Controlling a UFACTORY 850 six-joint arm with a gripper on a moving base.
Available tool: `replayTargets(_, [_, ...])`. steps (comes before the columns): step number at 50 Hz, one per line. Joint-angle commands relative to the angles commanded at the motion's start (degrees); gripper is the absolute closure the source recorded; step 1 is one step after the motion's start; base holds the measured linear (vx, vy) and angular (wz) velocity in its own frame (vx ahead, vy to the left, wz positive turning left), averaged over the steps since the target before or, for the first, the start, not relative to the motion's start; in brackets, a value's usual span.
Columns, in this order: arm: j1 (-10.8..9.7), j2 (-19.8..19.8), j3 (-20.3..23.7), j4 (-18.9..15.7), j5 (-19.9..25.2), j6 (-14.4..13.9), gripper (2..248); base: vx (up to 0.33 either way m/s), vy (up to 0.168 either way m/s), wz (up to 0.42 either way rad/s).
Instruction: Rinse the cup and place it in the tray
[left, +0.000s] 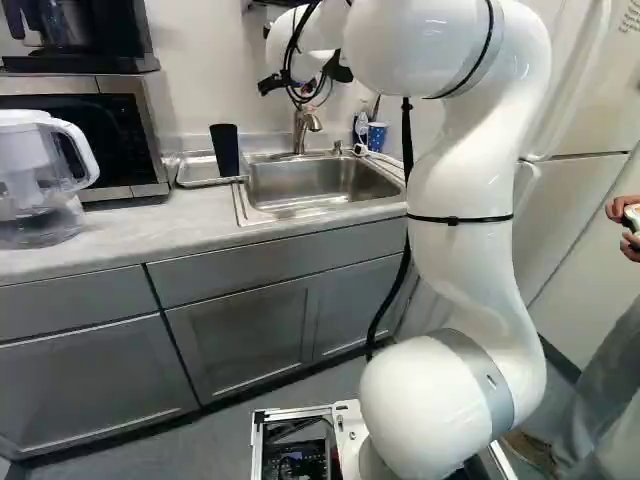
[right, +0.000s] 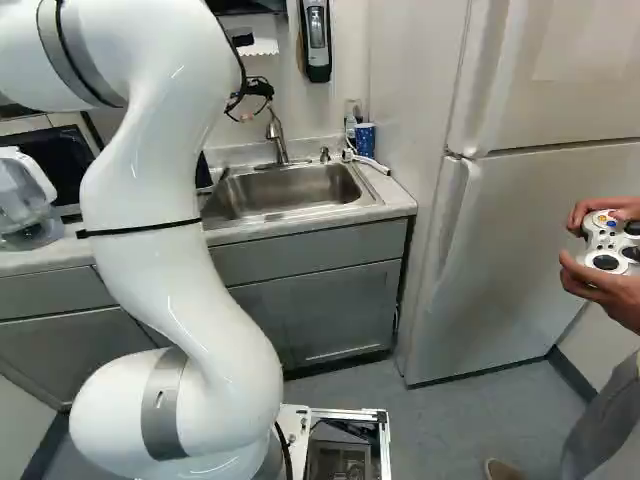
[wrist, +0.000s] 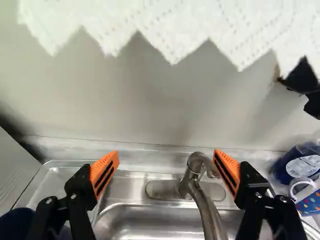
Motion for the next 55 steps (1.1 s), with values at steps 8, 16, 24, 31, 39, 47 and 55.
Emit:
replayTargets(8, [0.78,1.62,1.94,0.0,0.0,0.0,3,0.0,0.0,0.0])
replayTargets(16, [1.5,3.57,4.24,0.0,0.0,0.0,3,0.0,0.0,0.0])
replayTargets(24, [2.14,5.68,6.71,0.0,0.0,0.0,3,0.0,0.0,0.0])
replayTargets(31, [2.72,7.53,8.83,0.0,-0.25,0.0,3,0.0,0.0,0.0])
replayTargets(39, [3.31,9.68,11.27,0.0,-1.74,0.0,3,0.0,0.0,0.0])
replayTargets(47, [3.77,11.89,13.74,0.0,-3.91,0.0,3,0.0,0.0,0.0])
replayTargets(55, [4.14,14.16,16.23,0.0,-6.24,0.0,3,0.0,0.0,0.0])
